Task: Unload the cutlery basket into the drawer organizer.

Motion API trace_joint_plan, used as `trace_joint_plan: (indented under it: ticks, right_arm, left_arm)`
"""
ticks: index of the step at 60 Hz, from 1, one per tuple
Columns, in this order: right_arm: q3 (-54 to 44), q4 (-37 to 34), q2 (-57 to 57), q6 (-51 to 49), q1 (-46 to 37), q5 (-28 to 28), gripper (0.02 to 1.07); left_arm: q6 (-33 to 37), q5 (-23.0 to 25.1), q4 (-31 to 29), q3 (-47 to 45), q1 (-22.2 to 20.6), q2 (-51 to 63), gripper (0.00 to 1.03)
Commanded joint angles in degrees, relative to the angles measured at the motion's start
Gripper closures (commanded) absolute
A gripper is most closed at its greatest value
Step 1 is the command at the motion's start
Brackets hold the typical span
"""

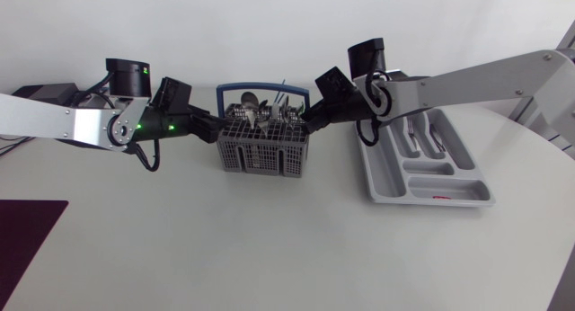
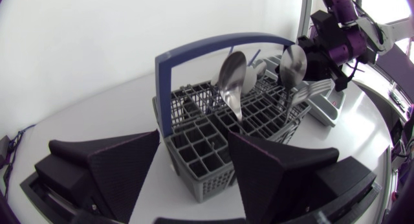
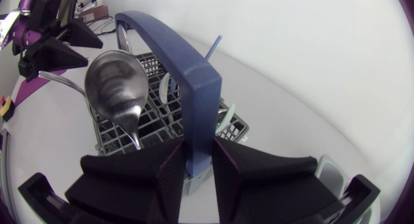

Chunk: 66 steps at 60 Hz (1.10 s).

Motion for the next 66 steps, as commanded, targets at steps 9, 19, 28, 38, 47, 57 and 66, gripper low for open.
trace_joint_plan:
  ticks: [9,19,28,38,47,57,66]
  right_arm:
    - [-2.9,-2.6,0.1,-3.6,1.8,-0.9,0.9]
    - [-4.1,-2.9,-1.0,-3.6,2.6,-0.9,0.9]
    - [-6.6,-2.9,-3.0,-3.9,3.0,-0.9,0.9]
    - [-11.5,-2.9,-7.2,-3.9,3.6,-0.4,0.91]
    - [-19.9,-2.9,-14.4,-4.2,4.4,1.3,0.91]
    - [-31.3,-2.7,-24.3,-4.0,4.9,3.9,0.91]
    - [-34.2,-2.2,-27.3,-3.3,5.0,4.8,0.87]
  left_arm:
    - [1.3,-1.9,3.5,6.1,-0.1,7.1,0.17]
    - [1.3,-5.9,5.7,7.4,-0.2,8.8,0.59]
    - [2.7,-6.2,6.5,4.6,-1.4,7.6,0.64]
    - [3.4,-6.2,5.2,-1.2,-2.5,1.3,0.65]
    - [4.4,-6.1,2.3,-9.2,-4.1,-7.9,0.65]
    - [4.3,-6.1,-1.1,-17.1,-7.1,-18.2,0.64]
    - [4.3,-7.2,-1.6,-19.2,-10.4,-19.4,0.45]
